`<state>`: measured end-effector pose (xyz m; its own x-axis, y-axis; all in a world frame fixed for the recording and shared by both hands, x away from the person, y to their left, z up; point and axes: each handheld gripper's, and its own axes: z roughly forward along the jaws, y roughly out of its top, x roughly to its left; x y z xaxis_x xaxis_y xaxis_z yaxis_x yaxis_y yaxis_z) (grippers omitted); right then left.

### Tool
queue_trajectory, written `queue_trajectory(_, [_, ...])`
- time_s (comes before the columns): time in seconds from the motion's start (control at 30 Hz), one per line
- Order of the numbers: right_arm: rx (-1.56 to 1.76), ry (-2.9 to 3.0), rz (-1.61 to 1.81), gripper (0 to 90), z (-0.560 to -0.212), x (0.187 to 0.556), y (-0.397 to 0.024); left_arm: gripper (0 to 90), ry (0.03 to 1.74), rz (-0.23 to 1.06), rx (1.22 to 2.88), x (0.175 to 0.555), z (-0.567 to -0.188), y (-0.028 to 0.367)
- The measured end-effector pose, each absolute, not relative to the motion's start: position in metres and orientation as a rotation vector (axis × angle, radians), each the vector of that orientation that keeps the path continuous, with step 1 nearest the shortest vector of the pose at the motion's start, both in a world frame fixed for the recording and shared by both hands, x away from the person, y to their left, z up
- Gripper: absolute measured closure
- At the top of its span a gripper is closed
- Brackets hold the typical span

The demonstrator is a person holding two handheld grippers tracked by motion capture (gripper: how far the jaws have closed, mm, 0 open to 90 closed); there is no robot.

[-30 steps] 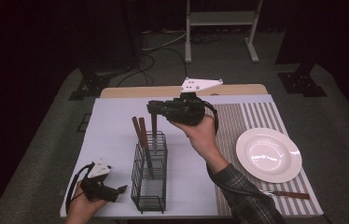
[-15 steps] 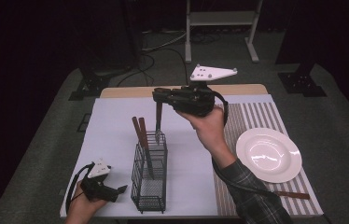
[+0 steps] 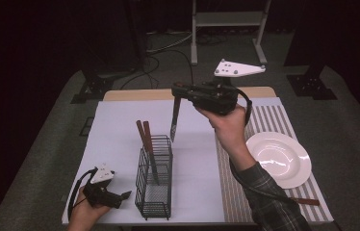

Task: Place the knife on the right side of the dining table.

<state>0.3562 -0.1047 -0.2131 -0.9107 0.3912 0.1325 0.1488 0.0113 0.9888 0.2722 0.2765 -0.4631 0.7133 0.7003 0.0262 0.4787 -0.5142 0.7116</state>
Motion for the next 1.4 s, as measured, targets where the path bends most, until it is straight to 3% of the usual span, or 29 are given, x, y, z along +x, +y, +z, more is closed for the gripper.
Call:
queue_trajectory(0.57, [0.683, 2.024, 1.951, 80.0, -0.230, 0.359, -0.153, 0.0, 0.893, 0.405, 2.212, 0.272, -0.463, 0.276])
queue_trajectory(1.4, [0.930, 1.883, 1.797, 79.9, -0.275, 0.400, -0.213, 0.0, 0.894, 0.406, 2.209, 0.272, -0.463, 0.276])
